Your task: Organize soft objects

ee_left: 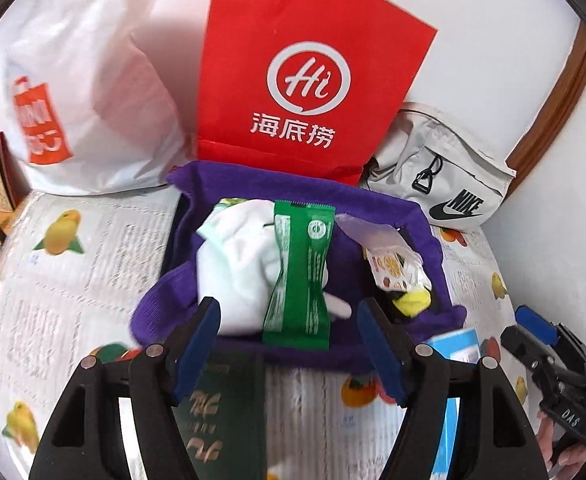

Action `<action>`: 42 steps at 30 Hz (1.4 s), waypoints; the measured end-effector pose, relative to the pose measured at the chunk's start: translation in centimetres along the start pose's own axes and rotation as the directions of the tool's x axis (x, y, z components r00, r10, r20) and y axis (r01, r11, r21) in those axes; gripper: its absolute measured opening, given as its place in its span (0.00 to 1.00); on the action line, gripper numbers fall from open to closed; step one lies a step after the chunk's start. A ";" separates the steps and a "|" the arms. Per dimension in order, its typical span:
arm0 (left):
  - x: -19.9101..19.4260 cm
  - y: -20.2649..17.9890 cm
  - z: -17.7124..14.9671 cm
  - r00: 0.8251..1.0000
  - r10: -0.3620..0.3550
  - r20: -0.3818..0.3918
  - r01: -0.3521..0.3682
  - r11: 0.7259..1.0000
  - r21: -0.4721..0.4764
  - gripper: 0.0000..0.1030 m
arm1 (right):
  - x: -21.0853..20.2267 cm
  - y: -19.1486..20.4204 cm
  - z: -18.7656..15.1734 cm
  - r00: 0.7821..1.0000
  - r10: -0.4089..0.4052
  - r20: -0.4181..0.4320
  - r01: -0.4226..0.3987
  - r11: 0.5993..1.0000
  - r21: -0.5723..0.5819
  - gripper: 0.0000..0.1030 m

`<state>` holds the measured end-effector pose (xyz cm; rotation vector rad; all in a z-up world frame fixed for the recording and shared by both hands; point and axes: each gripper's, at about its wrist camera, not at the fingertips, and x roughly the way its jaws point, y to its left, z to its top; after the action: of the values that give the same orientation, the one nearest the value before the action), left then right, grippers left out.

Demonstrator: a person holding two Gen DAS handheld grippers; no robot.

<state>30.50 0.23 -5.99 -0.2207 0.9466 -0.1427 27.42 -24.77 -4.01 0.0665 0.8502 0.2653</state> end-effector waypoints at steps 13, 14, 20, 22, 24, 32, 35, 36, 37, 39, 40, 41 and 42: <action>-8.3 -1.7 -6.2 0.994 0.069 0.080 -0.074 0.995 0.063 0.80 | -8.3 3.9 -4.3 0.996 -0.035 0.088 0.037 0.999 -0.022 0.76; -8.9 -1.9 -6.7 0.994 0.073 0.087 -0.079 0.995 0.066 0.82 | -8.7 4.0 -4.5 0.995 -0.038 0.095 0.041 0.999 -0.024 0.78; -12.8 -2.8 -9.7 0.981 0.130 0.143 -0.142 0.987 0.078 0.92 | -11.9 5.6 -7.0 0.986 -0.091 0.140 0.098 0.994 -0.046 0.89; -13.9 -2.8 -10.6 0.980 0.126 0.154 -0.139 0.988 0.074 0.92 | -13.1 6.2 -8.0 0.981 -0.109 0.163 0.118 0.992 -0.048 0.92; -15.0 -2.9 -11.5 0.977 0.131 0.167 -0.145 0.987 0.074 0.92 | -14.2 6.5 -8.7 0.978 -0.113 0.176 0.123 0.991 -0.049 0.94; -17.8 -3.9 -14.2 0.969 0.156 0.193 -0.175 0.981 0.082 0.93 | -17.2 6.6 -10.7 0.974 -0.124 0.187 0.129 0.992 -0.014 0.96; -18.9 -4.6 -15.0 0.963 0.158 0.219 -0.182 0.979 0.094 0.93 | -18.2 6.2 -11.4 0.973 -0.122 0.196 0.122 0.992 0.011 0.96; -19.2 -4.7 -15.2 0.960 0.163 0.226 -0.188 0.977 0.096 0.94 | -18.3 6.2 -11.5 0.973 -0.124 0.194 0.125 0.992 0.010 0.96; -19.4 -4.9 -15.3 0.959 0.166 0.230 -0.193 0.977 0.096 0.94 | -18.5 6.2 -11.7 0.973 -0.130 0.191 0.131 0.991 0.006 0.96; -19.7 -5.1 -15.5 0.959 0.165 0.232 -0.191 0.977 0.096 0.94 | -18.7 6.0 -11.8 0.974 -0.138 0.181 0.139 0.990 0.009 0.96; -19.9 -5.1 -15.5 0.958 0.165 0.235 -0.192 0.977 0.095 0.94 | -18.9 5.9 -11.9 0.975 -0.132 0.180 0.132 0.991 0.015 0.96; -20.1 -5.2 -15.6 0.956 0.168 0.241 -0.196 0.976 0.096 0.94 | -19.1 5.9 -12.0 0.975 -0.126 0.183 0.124 0.992 0.020 0.96; -20.2 -5.3 -15.6 0.954 0.172 0.245 -0.200 0.975 0.095 0.94 | -19.2 5.8 -12.1 0.975 -0.125 0.186 0.123 0.992 0.022 0.96</action>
<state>5.97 -2.44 2.37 -0.0355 0.7148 0.0025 5.06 -24.68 3.04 0.0464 0.6658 0.1346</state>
